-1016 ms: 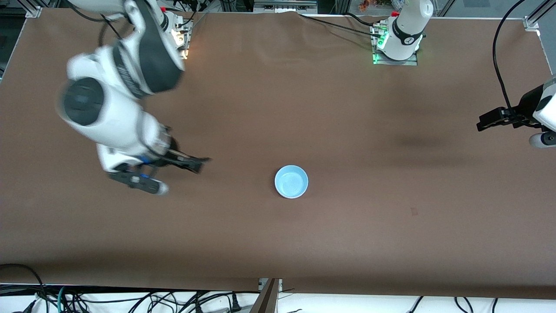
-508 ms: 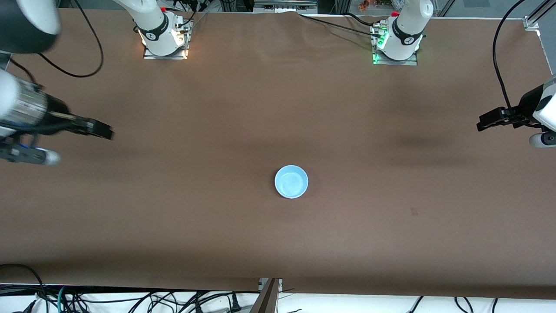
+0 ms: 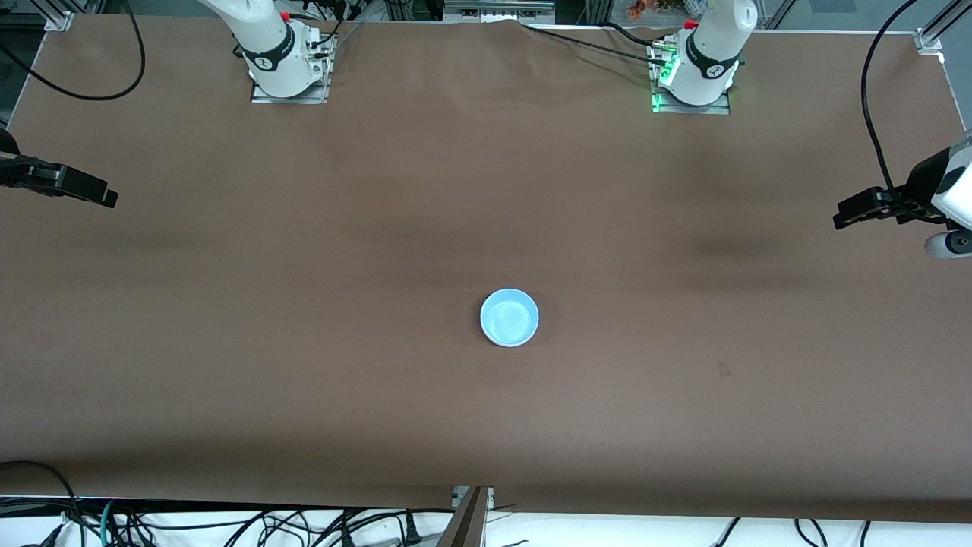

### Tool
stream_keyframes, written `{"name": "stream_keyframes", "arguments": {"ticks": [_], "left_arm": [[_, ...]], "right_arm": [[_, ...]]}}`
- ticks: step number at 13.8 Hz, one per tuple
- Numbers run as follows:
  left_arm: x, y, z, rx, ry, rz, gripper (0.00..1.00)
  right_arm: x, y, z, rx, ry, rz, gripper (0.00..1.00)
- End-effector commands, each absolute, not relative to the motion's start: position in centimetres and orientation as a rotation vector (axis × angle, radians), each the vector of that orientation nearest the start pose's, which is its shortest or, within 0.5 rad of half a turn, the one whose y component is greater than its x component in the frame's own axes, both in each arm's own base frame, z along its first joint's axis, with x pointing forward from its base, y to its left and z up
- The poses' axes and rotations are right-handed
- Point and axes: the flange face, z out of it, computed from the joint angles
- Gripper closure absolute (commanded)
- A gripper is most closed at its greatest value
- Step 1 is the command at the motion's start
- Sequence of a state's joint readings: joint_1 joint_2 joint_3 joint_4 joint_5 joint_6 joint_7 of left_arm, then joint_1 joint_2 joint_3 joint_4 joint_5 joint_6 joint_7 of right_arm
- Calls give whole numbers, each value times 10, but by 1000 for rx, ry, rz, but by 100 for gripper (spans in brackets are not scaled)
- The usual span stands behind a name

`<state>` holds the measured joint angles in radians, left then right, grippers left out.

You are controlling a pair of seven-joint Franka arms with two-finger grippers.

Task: Stack pink and blue bowls on white bowl

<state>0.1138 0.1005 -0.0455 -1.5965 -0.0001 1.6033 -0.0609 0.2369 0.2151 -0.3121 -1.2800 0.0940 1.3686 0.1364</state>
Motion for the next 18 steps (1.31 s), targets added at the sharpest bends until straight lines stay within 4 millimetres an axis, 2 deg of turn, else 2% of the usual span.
{"name": "stream_keyframes", "arguments": {"ticks": [1, 3, 4, 5, 7, 8, 9, 11, 13, 15, 18], "left_arm": [[584, 40, 563, -3152, -210, 157, 0], [584, 42, 563, -3152, -215, 155, 0], [584, 42, 563, -3152, -215, 155, 0], [584, 41, 563, -3152, -212, 155, 0], [584, 42, 563, -3152, -215, 155, 0], [584, 42, 563, -3152, -215, 155, 0], [584, 42, 563, -3152, -215, 155, 0], [584, 42, 563, -3152, -215, 157, 0], [584, 41, 563, -3152, -212, 160, 0], [584, 42, 563, -3153, -215, 157, 0], [584, 42, 563, -3153, -215, 155, 0]], "right_arm": [[531, -5, 601, -3093, 228, 80, 10], [498, 0, 587, -3095, 278, 29, 10], [487, 14, 584, -3093, 316, 13, 10], [480, 25, 581, -3107, 367, 11, 10], [472, 50, 577, -3150, 357, 9, 10], [473, 51, 576, -3154, 353, 13, 10], [478, 48, 578, -3153, 346, 4, 2], [491, 38, 585, -3153, 317, -8, 1], [506, 16, 589, -3146, 235, -22, 1], [518, 13, 596, -3153, 161, -39, 1], [522, 12, 594, -3155, 173, -33, 1]]}}
